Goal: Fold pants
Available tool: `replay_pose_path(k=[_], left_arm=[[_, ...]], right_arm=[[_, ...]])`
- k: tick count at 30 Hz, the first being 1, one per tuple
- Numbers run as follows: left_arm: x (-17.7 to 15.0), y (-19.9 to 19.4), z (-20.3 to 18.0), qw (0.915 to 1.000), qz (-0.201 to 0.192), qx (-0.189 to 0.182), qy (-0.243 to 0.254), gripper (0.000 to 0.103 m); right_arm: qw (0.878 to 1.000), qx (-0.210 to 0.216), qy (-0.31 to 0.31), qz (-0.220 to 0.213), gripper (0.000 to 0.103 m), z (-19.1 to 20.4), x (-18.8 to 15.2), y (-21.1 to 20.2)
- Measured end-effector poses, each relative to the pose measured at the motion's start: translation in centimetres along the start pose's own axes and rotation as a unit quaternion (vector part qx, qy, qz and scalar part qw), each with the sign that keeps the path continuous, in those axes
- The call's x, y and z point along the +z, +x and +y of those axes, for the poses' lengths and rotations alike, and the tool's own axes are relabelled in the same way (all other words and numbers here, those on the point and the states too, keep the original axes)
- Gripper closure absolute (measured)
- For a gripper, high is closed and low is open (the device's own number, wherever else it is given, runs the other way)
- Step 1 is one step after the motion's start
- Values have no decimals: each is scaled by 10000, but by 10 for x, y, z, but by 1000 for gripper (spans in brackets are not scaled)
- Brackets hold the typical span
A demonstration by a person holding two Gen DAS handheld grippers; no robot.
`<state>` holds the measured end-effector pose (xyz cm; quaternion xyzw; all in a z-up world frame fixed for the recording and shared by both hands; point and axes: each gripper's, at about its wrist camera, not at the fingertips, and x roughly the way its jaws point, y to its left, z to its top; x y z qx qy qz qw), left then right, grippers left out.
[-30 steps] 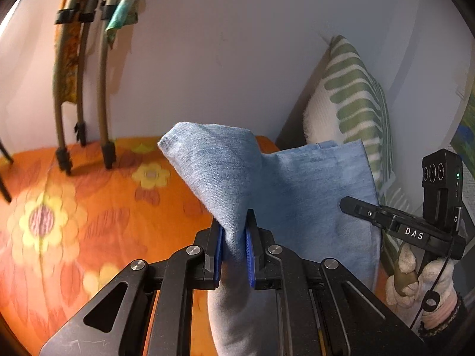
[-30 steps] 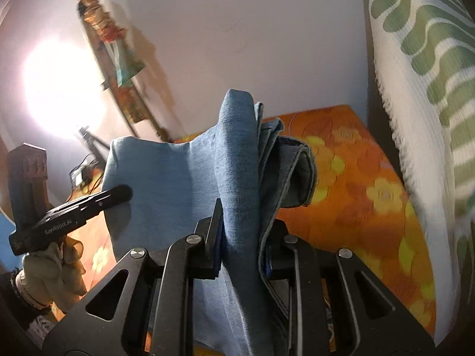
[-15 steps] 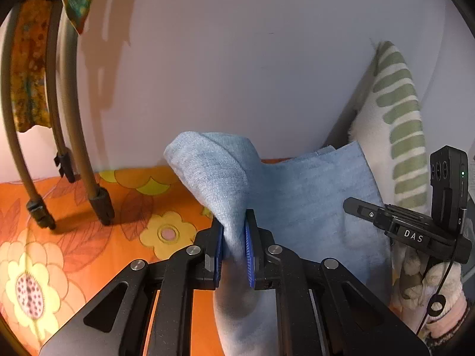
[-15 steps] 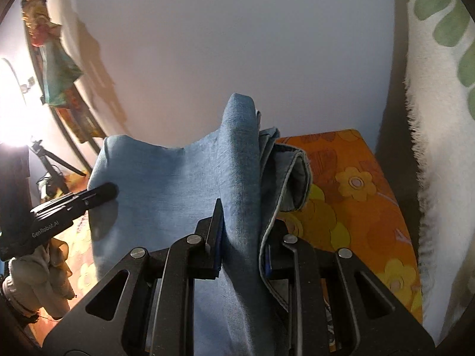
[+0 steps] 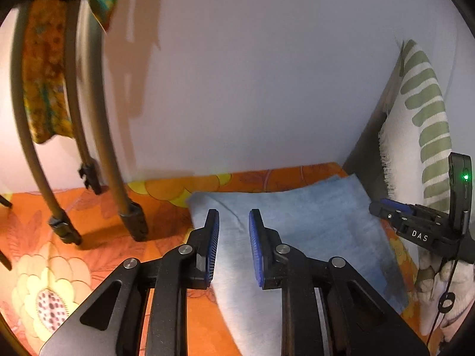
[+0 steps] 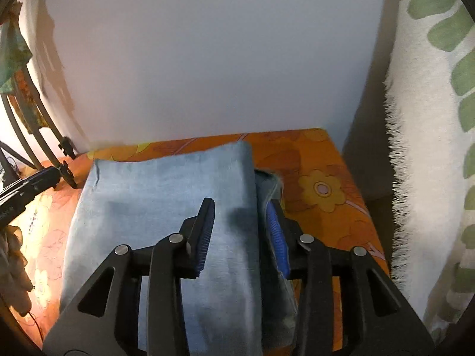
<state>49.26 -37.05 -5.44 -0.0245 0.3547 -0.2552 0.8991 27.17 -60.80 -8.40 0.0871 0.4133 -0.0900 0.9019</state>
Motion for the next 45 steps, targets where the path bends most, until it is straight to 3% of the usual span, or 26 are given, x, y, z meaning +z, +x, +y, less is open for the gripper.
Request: replay_pose_path(k=[12,16,18,21,26,32,36,45], left_arm=[[-5,-46,0,9998,30,-147,97,84],[-13,-64,-1,9997,81,-192,86,84],[-18,-75,-1,9997,122,-218,86,84],[-28,-95,1,9995,171,-268,30,73],[-49,-134,3,9994,198,-297,25,61],[-74,-173,6,9991,260,-336,-49,52],[-92,-204,5,9997,94,-209,-47,44],[-129,-255,-6,9992,54,-360,160,39]], right_arm=[[9997,-12,8,-236,61,15,-14,-50],[9996,62,62,-274,50,21,-30,-71],[9994,66,43,-336,49,27,-40,-84],[9992,42,12,-410,49,37,-55,-106],[9982,207,219,-518,38,49,-82,-142],[9981,146,237,-554,36,69,-114,-177],[9981,127,289,-526,36,79,-139,-198],[9978,148,355,-536,33,102,-191,-241]])
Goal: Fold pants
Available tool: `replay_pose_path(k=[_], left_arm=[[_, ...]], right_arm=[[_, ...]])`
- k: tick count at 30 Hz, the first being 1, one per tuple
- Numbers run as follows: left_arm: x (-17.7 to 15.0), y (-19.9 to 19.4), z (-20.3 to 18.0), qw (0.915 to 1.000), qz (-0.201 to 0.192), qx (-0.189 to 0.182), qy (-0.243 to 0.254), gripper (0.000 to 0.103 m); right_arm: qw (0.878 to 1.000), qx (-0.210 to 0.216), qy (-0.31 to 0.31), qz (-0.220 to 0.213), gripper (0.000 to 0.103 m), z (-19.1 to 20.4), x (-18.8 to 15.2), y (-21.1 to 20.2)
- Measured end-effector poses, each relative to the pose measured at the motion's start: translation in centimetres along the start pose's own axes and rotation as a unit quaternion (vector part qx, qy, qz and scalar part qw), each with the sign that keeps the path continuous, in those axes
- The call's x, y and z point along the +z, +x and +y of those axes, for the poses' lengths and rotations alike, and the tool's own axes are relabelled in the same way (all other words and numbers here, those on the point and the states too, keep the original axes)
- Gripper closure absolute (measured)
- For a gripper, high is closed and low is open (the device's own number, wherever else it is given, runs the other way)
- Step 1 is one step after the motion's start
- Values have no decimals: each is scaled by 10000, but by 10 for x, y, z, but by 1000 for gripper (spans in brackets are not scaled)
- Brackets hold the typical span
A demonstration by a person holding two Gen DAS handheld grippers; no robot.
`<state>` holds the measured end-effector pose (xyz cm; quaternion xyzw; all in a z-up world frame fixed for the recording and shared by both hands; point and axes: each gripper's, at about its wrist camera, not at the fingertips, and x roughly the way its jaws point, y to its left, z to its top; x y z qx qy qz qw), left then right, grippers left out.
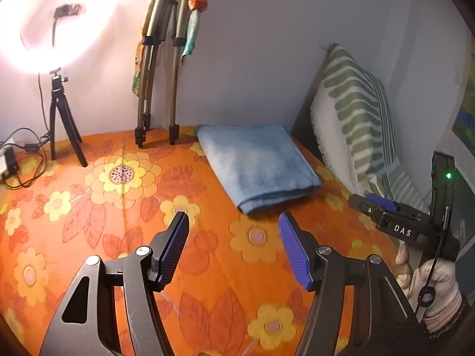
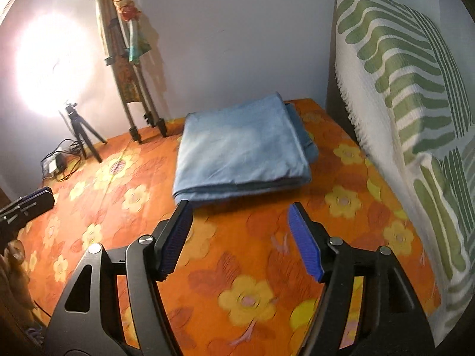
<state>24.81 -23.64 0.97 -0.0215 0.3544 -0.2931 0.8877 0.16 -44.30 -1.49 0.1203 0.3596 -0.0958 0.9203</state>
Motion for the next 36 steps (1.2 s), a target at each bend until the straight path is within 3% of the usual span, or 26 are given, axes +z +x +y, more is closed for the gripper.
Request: replay_pose_path(k=[13,17,24,36], left_arm=[[-48,-27,4,9996,172,192,-63,38],[-56,-29,3,9991,161,397,62,38],[-62,-27,-2,9984,287,466,117,38],[-66,-24,1,9978,385,531,90,38]], right_arm=[[9986,-175,-355,-344,10,41,-35,-50],[9964,-543,-374,-527,9,40,-46,-53],[9956,-733,-369,-453,8,35,-55,-41],[9969,-603,-323,-379,8,38,-56,-33]])
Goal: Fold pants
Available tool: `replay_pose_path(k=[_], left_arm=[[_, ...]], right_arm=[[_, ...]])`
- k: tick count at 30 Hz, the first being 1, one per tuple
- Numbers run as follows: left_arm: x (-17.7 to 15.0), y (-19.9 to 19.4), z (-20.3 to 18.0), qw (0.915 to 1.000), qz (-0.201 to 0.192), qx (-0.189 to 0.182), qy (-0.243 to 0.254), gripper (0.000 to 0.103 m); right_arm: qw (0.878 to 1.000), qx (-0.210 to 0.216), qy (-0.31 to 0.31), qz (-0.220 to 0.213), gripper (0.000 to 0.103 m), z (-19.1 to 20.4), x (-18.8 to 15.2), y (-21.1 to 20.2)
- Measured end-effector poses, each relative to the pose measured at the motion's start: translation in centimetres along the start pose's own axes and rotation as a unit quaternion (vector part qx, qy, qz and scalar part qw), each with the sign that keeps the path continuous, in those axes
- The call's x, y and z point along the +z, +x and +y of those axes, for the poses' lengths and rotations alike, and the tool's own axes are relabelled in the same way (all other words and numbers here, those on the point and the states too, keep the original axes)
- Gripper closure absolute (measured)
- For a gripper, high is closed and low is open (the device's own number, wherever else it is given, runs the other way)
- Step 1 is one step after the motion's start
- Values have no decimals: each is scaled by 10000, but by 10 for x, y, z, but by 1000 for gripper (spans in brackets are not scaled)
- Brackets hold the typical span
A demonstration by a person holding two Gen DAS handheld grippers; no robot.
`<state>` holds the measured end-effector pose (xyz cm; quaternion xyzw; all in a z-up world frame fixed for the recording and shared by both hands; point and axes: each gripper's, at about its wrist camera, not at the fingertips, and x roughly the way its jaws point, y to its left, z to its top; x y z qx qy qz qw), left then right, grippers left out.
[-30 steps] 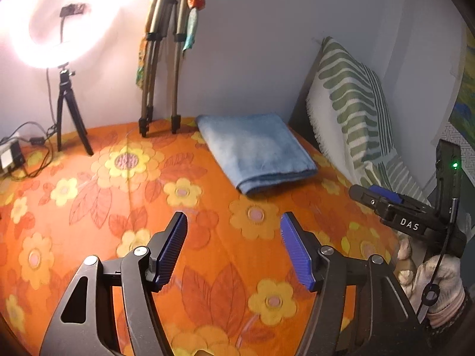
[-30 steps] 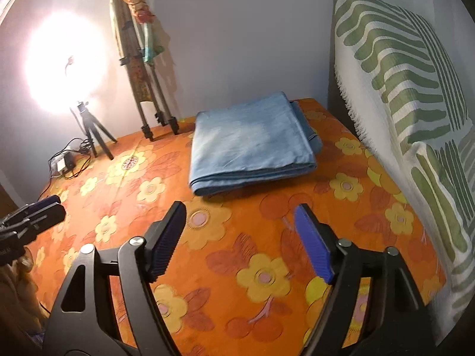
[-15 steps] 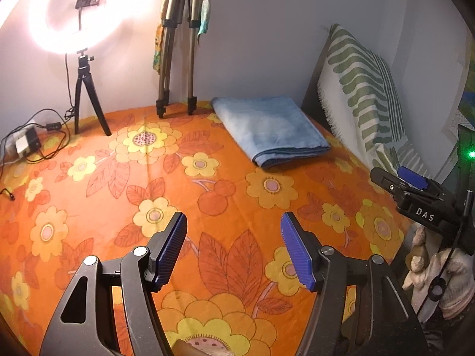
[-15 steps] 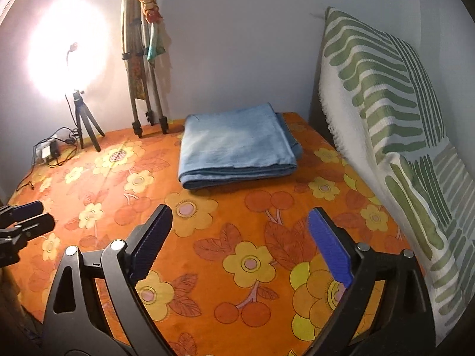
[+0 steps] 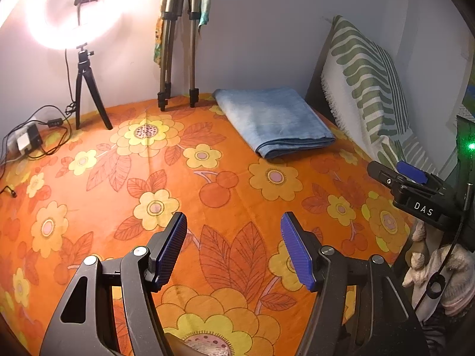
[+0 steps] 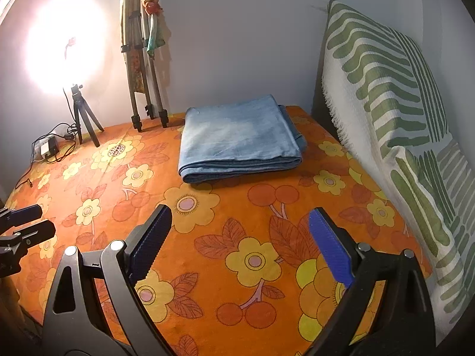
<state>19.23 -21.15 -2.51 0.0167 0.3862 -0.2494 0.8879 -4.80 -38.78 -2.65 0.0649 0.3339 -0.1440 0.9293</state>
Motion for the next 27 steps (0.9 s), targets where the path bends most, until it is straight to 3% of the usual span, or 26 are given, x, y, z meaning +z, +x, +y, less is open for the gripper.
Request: replay_pose_path(k=[27], left_arm=[[-1,-2,-9,9997,-13,178,170,38]], right_arm=[[10000,-45,-61,-29,8,1,-3,-2]])
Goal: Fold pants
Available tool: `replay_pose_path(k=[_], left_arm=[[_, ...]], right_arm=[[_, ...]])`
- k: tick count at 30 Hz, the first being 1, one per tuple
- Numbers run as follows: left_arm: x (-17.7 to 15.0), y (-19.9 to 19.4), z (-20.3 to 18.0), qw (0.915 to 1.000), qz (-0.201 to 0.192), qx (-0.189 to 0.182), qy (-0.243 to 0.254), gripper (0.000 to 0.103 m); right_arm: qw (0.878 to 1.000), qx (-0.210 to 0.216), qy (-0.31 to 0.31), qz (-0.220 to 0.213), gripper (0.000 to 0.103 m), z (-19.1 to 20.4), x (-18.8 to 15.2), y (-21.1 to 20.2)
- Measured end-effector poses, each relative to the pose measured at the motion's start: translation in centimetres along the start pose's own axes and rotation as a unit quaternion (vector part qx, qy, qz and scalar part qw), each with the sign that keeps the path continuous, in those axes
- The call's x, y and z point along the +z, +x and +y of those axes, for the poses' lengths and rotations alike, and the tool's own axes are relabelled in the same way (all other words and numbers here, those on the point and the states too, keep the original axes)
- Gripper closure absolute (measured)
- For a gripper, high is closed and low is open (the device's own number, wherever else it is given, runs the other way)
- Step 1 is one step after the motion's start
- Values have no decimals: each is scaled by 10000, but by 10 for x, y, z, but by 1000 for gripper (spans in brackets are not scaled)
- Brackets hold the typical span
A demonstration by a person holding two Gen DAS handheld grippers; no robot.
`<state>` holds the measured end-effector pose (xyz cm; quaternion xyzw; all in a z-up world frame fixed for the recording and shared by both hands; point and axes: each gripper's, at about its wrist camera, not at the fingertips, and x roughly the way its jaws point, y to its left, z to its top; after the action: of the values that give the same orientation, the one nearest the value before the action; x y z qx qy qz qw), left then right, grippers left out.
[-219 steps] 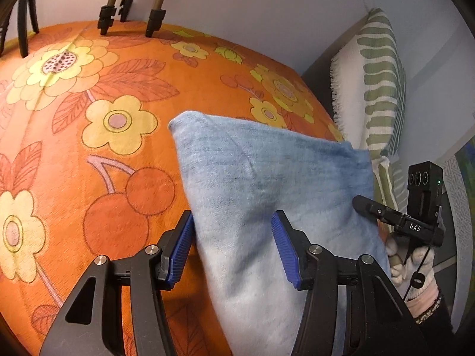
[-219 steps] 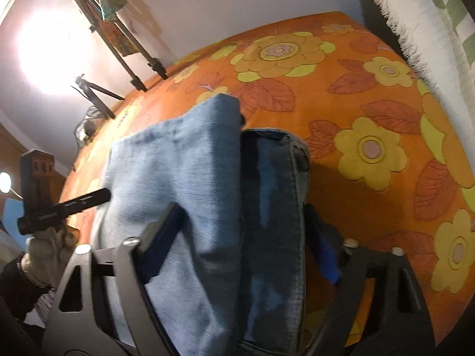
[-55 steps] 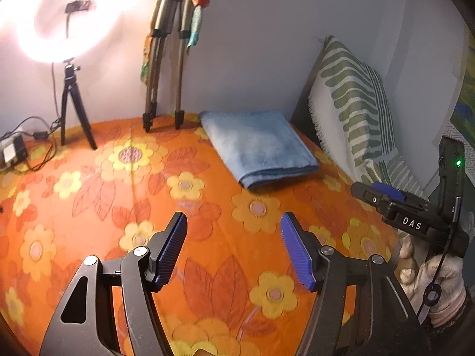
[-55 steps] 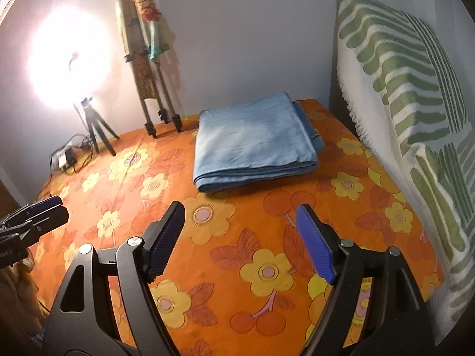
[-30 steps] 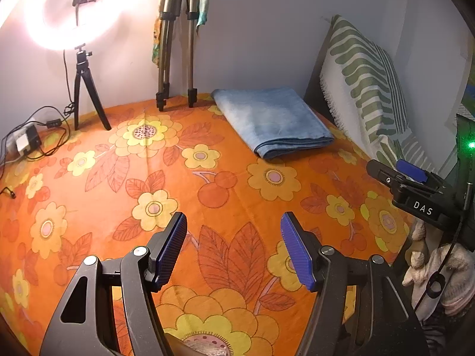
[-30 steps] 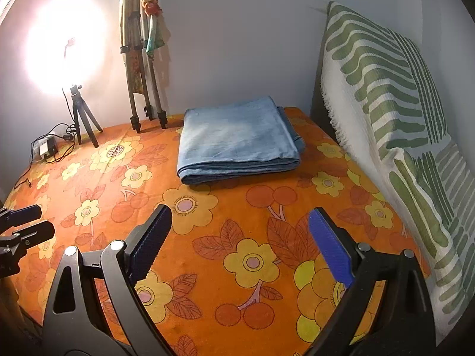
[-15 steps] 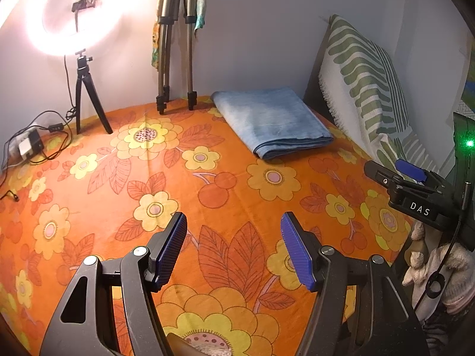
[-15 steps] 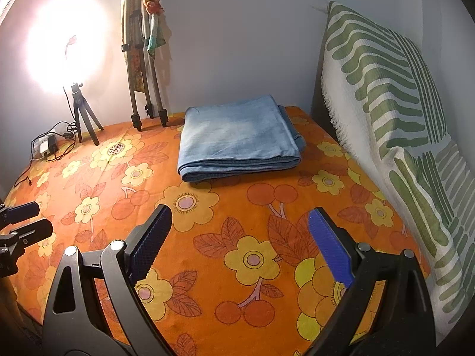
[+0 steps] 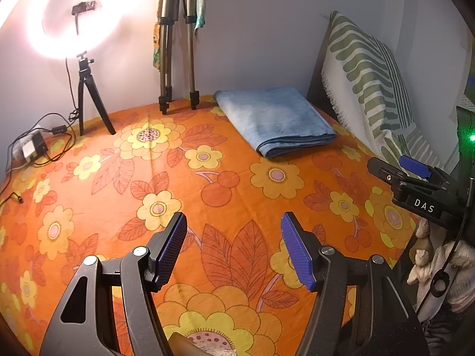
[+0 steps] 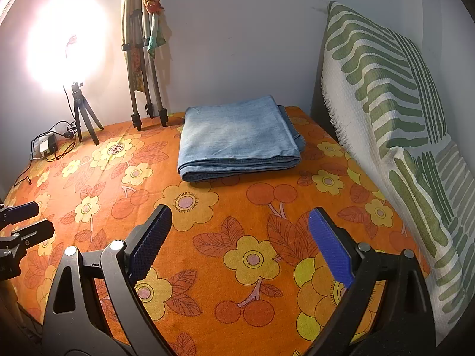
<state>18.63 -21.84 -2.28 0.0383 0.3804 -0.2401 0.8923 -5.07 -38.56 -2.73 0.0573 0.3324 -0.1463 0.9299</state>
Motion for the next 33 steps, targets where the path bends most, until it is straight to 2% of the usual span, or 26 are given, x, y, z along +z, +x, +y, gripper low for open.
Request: replay_pose_path(k=[33], left_arm=[[-3,0,0,10000,2,22,-23,38]], right_arm=[[10000,45,5,40,8,-1,-5,1]])
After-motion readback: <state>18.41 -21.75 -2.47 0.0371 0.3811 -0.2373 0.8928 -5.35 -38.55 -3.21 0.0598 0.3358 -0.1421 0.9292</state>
